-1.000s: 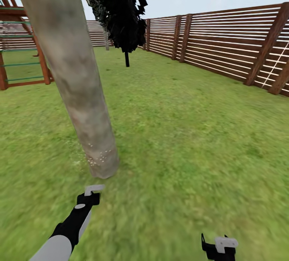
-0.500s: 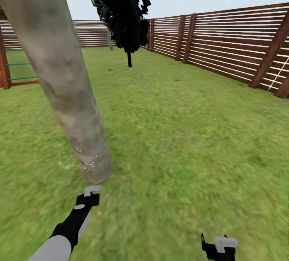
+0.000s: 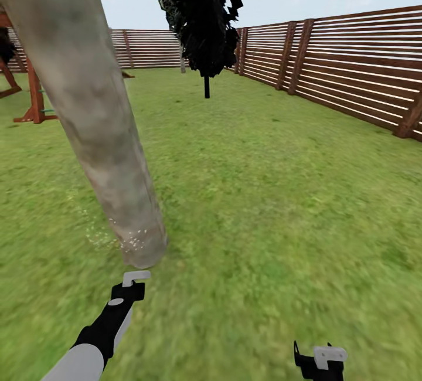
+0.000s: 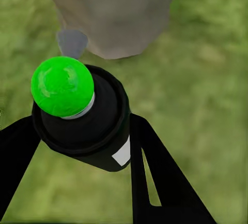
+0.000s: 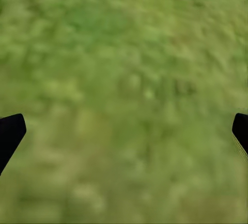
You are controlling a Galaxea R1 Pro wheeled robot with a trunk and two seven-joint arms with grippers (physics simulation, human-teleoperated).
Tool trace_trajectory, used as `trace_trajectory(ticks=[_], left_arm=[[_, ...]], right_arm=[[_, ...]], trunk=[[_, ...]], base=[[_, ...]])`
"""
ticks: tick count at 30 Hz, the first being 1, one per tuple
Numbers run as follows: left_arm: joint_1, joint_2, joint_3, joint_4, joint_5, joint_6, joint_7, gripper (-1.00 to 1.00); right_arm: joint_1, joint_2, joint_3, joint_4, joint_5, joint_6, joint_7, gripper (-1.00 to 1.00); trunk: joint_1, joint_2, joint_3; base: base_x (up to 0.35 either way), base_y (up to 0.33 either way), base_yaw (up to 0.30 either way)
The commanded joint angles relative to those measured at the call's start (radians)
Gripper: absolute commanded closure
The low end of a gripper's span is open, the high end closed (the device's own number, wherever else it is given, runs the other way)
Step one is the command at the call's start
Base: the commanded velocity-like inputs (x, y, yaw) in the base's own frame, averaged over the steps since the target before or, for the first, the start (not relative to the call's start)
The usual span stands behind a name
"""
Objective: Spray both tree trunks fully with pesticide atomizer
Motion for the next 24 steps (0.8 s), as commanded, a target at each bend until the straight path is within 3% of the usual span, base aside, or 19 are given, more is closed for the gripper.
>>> trace_trajectory(ticks=[1, 16, 19, 24], left_arm=[[0.000, 0.000, 0.000, 0.000, 0.000, 0.000, 0.000, 1.00], [0.000, 0.002, 0.001, -0.008, 0.001, 0.000, 0.002, 1.00], [-0.002, 0.002, 0.018, -0.021, 0.003, 0.001, -0.002, 1.00], [-0.018, 0.002, 0.011, -0.076, -0.005, 0.046, -0.016, 1.00]], right_arm=[[0.000, 0.000, 0.000, 0.000, 0.000, 0.000, 0.000, -1.00], [0.000, 0.000, -0.001, 0.000, 0.000, 0.000, 0.000, -1.00], [0.000, -0.002, -0.002, -0.003, -0.001, 0.000, -0.005, -1.00], [0.000, -0.006, -0.003, -0.003, -0.002, 0.000, -0.006, -1.00]], trunk=[[0.000, 0.000, 0.000], [0.000, 0.000, 0.000], [0.000, 0.000, 0.000], [0.000, 0.000, 0.000]], base=[[0.118, -0.254, 0.277], [0.020, -0.243, 0.270], [0.000, -0.013, 0.046], [-0.015, 0.005, 0.001]])
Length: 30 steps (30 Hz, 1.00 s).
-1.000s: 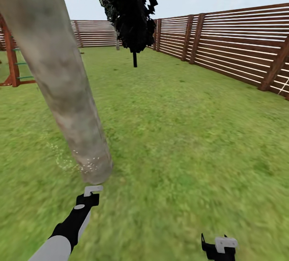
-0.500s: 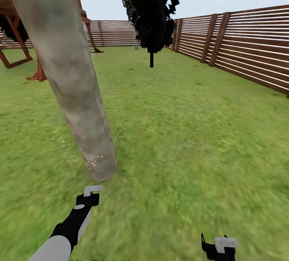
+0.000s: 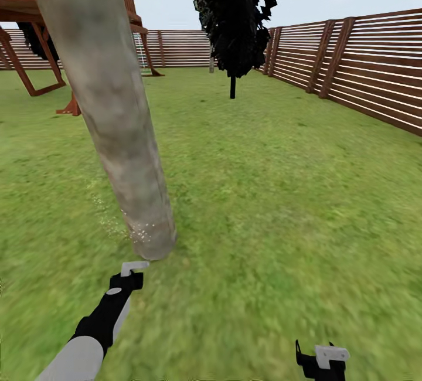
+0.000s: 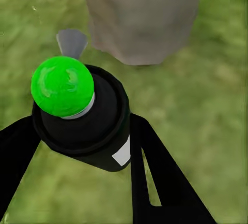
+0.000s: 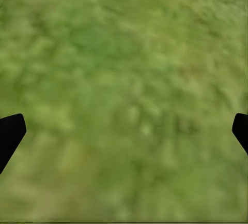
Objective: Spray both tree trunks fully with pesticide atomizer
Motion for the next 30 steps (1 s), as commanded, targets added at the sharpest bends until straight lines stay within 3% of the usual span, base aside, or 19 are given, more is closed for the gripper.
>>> trace_trajectory(ticks=[1, 4, 7, 8, 9, 11, 13, 15, 17, 19, 23, 28, 30], left_arm=[[0.000, 0.001, 0.000, -0.008, -0.001, 0.002, 0.000, 1.00], [-0.001, 0.000, -0.001, -0.024, -0.002, 0.012, -0.001, 1.00], [-0.032, 0.001, -0.001, -0.085, 0.000, 0.114, -0.015, 1.00], [-0.058, 0.004, -0.002, -0.108, -0.001, 0.167, -0.048, 1.00], [-0.095, 0.016, -0.003, -0.143, -0.002, 0.230, -0.108, 1.00], [-0.133, 0.101, -0.004, -0.175, 0.001, 0.299, -0.178, 1.00], [-0.143, 0.126, -0.011, -0.188, 0.001, 0.312, -0.216, 1.00], [-0.146, 0.113, -0.093, -0.194, 0.003, 0.329, -0.246, 1.00], [-0.148, 0.076, -0.128, -0.198, 0.004, 0.332, -0.249, 1.00], [-0.152, 0.062, -0.137, -0.211, 0.006, 0.349, -0.250, 1.00], [-0.145, 0.066, -0.139, -0.281, 0.006, 0.388, -0.251, 1.00], [-0.176, 0.023, -0.146, -0.299, 0.004, 0.430, -0.251, 1.00], [-0.201, 0.043, -0.144, -0.304, 0.002, 0.468, -0.252, 1.00]], right_arm=[[0.000, 0.000, 0.001, 0.001, 0.000, 0.000, 0.001, -1.00], [0.000, 0.001, 0.002, 0.003, 0.000, 0.000, 0.001, -1.00], [0.000, 0.001, 0.002, 0.003, 0.000, 0.000, 0.000, -1.00], [0.000, 0.001, 0.002, 0.003, 0.000, 0.000, 0.000, -1.00], [0.000, 0.001, 0.002, 0.003, 0.000, 0.000, 0.001, -1.00], [0.000, 0.001, 0.002, 0.003, 0.000, 0.000, 0.001, -1.00], [0.000, 0.001, 0.002, 0.003, 0.000, 0.000, 0.001, -1.00], [0.000, 0.001, 0.002, 0.003, 0.000, 0.000, 0.001, -1.00], [0.000, 0.001, 0.002, 0.003, 0.000, 0.000, 0.001, -1.00], [0.000, 0.001, 0.002, 0.003, 0.000, 0.000, 0.001, -1.00], [0.000, 0.001, 0.002, 0.003, 0.000, 0.000, 0.001, -1.00], [0.000, 0.001, 0.002, 0.003, 0.000, 0.000, 0.001, -1.00], [0.000, 0.001, 0.002, 0.003, 0.000, 0.000, 0.001, -1.00]], trunk=[[0.000, 0.000, 0.000], [0.000, 0.000, 0.000], [0.000, 0.000, 0.000], [0.000, 0.000, 0.000], [0.000, 0.000, 0.000], [0.000, 0.000, 0.000], [0.000, 0.000, 0.000], [0.000, 0.000, 0.000], [0.000, 0.000, 0.000], [0.000, 0.000, 0.000], [0.000, 0.000, 0.000], [0.000, 0.000, 0.000], [0.000, 0.000, 0.000]], base=[[-0.192, 0.078, 0.000], [-0.161, 0.062, 0.000], [-0.013, 0.005, 0.000], [-0.003, 0.001, 0.000], [-0.001, 0.000, 0.000], [0.000, 0.000, 0.000], [0.000, 0.000, 0.000], [0.000, 0.000, 0.000], [0.000, 0.000, 0.000], [0.000, 0.000, 0.070], [-0.139, 0.000, 0.136], [-0.040, 0.000, 0.005], [-0.001, 0.000, 0.000]])
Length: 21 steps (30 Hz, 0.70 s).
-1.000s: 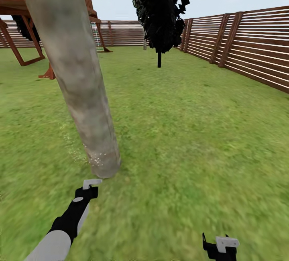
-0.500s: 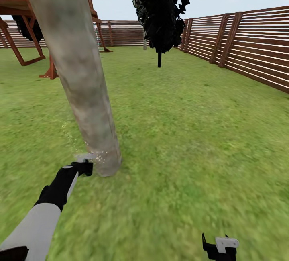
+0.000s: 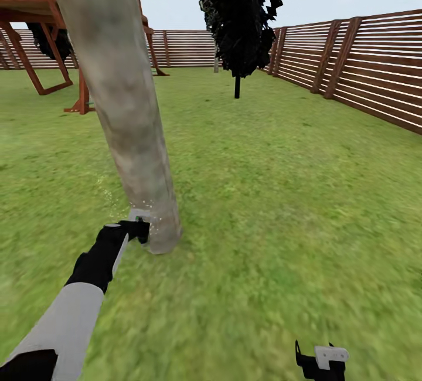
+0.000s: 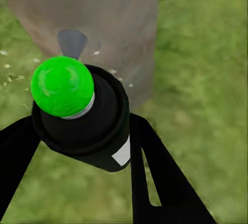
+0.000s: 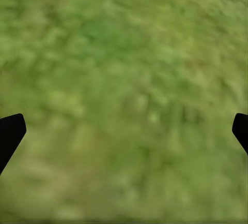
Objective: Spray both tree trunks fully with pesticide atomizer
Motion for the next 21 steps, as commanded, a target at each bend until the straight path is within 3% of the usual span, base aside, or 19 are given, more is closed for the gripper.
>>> trace_trajectory(ticks=[1, 3, 4, 6, 10, 17, 21], left_arm=[[-0.003, 0.030, 0.001, -0.005, 0.009, 0.006, -0.001, 1.00], [-0.004, 0.077, 0.004, -0.008, 0.012, 0.009, -0.009, 1.00], [-0.002, 0.086, 0.000, -0.009, 0.012, 0.010, -0.028, 1.00], [-0.001, 0.079, -0.010, -0.009, 0.011, 0.011, -0.042, 1.00], [-0.038, 0.024, -0.032, -0.018, 0.012, 0.059, -0.046, 1.00], [-0.071, 0.049, -0.031, -0.055, 0.013, 0.112, -0.048, 1.00], [-0.074, 0.006, -0.063, -0.080, 0.013, 0.122, -0.056, 1.00]], right_arm=[[0.000, 0.000, 0.000, 0.000, 0.000, 0.000, 0.000, -1.00], [0.000, 0.000, 0.000, 0.000, 0.000, 0.000, 0.000, -1.00], [0.000, 0.000, 0.000, 0.000, 0.000, 0.000, 0.000, -1.00], [0.000, 0.000, 0.000, 0.000, 0.000, 0.000, -0.001, -1.00], [0.000, 0.000, 0.000, 0.000, 0.000, 0.000, -0.001, -1.00], [0.000, 0.000, 0.000, 0.000, 0.000, 0.000, -0.001, -1.00], [0.000, -0.001, 0.000, 0.000, 0.000, 0.000, -0.001, -1.00]], trunk=[[0.000, 0.000, 0.000], [0.000, 0.000, 0.000], [0.000, 0.000, 0.000], [0.000, 0.000, 0.000], [0.000, 0.000, 0.000], [0.000, 0.000, 0.000], [0.000, 0.000, 0.000]], base=[[0.000, 0.000, 0.000], [0.000, 0.000, 0.000], [0.000, 0.000, 0.000], [0.000, 0.000, 0.057], [0.000, 0.000, 0.229], [0.000, 0.000, 0.041], [0.000, 0.000, 0.000]])
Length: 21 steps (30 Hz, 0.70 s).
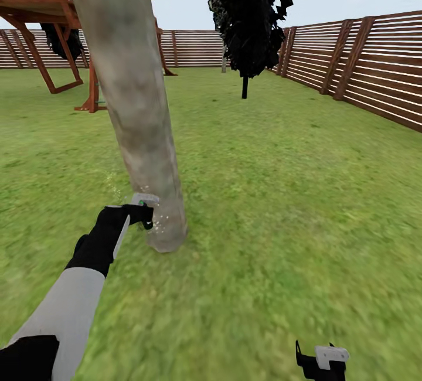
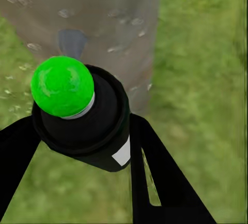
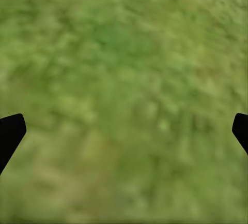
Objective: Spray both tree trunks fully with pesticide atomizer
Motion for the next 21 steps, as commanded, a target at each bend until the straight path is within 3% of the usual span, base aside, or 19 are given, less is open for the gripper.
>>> trace_trajectory(ticks=[1, 4, 6, 8, 12, 21], left_arm=[[-0.005, -0.004, -0.004, -0.028, -0.005, 0.031, -0.001, 1.00], [-0.011, 0.016, -0.001, -0.084, -0.008, 0.076, -0.003, 1.00], [-0.004, 0.046, 0.002, -0.086, -0.009, 0.077, -0.003, 1.00], [0.000, 0.122, -0.004, -0.088, -0.008, 0.074, -0.024, 1.00], [0.000, 0.125, -0.008, -0.089, -0.008, 0.078, -0.035, 1.00], [0.000, 0.124, 0.000, -0.089, -0.013, 0.077, -0.030, 1.00]], right_arm=[[0.000, 0.000, 0.000, 0.000, 0.000, 0.000, 0.000, -1.00], [0.000, 0.000, 0.000, 0.000, 0.000, 0.000, 0.000, -1.00], [0.000, 0.000, 0.000, 0.000, 0.000, 0.000, 0.000, -1.00], [0.000, 0.000, 0.000, 0.000, 0.000, 0.000, 0.000, -1.00], [0.000, 0.001, 0.000, 0.000, 0.000, 0.000, 0.001, -1.00], [0.000, 0.001, 0.000, 0.000, 0.000, 0.000, 0.002, -1.00]], trunk=[[0.000, 0.000, 0.000], [0.000, 0.000, 0.000], [0.000, 0.000, 0.000], [0.000, 0.000, 0.000], [0.000, 0.000, 0.000], [0.000, 0.000, 0.000]], base=[[0.000, 0.000, 0.000], [0.000, 0.000, 0.000], [0.000, 0.000, 0.000], [0.000, 0.000, 0.000], [0.045, -0.076, 0.000], [0.096, -0.251, 0.000]])
